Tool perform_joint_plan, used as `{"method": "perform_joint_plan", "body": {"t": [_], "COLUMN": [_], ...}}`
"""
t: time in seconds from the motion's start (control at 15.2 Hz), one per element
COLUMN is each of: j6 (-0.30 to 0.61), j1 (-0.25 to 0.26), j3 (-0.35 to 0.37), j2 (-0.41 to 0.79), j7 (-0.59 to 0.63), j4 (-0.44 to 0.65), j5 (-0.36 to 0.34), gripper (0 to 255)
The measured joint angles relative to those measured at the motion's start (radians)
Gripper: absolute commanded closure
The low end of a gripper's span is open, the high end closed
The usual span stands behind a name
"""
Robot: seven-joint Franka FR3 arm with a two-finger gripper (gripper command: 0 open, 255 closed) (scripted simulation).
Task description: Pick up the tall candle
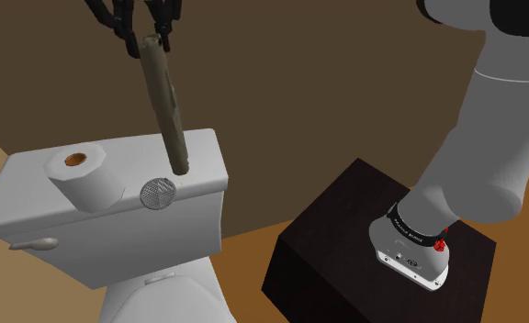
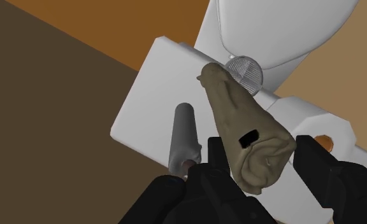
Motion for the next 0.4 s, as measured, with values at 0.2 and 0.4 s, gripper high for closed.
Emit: {"method": "perform_joint_plan", "body": {"t": [0.2, 0.4], "j6": [-0.051, -0.111], "j1": [0.019, 0.044], "j3": [0.001, -0.001], "j2": [0.025, 0.063], "j7": [0.006, 0.01], "j4": [0.075, 0.171], "j5": [-0.014, -0.035], "gripper": [255, 255]}}
